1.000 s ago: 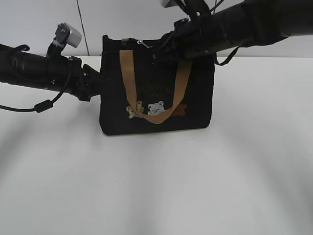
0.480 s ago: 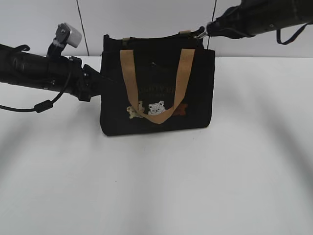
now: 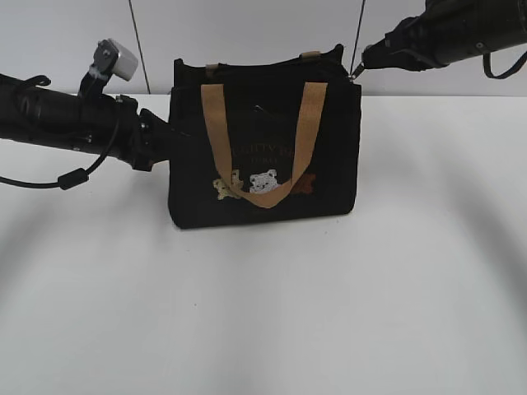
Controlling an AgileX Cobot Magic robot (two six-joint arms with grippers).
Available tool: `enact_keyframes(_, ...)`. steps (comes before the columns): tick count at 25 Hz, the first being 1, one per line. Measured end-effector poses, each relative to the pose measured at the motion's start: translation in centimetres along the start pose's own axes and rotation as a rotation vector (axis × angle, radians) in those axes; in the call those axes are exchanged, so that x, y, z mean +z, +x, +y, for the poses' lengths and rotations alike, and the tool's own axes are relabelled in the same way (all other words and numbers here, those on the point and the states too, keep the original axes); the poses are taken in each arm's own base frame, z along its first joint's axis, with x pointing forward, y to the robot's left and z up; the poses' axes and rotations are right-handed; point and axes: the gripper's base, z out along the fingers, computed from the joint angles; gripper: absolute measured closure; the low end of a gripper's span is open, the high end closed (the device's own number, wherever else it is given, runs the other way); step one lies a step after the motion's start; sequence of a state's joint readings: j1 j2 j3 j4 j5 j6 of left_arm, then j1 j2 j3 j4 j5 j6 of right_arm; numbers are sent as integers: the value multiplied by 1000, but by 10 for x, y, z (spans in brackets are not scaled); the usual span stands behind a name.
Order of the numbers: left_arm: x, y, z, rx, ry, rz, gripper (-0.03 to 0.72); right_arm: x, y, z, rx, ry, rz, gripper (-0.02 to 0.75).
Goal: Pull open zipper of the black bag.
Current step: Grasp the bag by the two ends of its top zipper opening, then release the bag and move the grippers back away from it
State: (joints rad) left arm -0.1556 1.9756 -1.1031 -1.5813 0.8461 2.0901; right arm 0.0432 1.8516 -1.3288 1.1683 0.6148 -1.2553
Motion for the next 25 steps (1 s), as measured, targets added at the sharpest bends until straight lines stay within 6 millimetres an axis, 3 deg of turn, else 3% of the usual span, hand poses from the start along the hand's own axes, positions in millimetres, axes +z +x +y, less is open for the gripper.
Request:
enact_keyframes(4, 0, 0, 0, -40, 0, 1, 624, 1, 1, 6, -20, -41, 12, 693)
enact_keyframes(6, 0, 0, 0, -94, -2, 4, 542, 1, 1, 9, -27, -71, 20, 542)
enact_keyframes(8, -1, 1, 1, -153, -17, 20, 395, -1, 1, 12, -34, -93, 25, 363)
enact_keyframes(11, -6, -1, 1, -190, -51, 60, 245, -9, -4, 18, -57, -112, 20, 211)
enact_keyframes(15, -19, -15, -2, -195, -96, 86, 202, -25, -10, 26, -112, -112, 48, 169)
enact_keyframes(25, -66, -47, -30, -214, -204, 154, 199, -61, -5, 40, -103, -69, 258, 162)
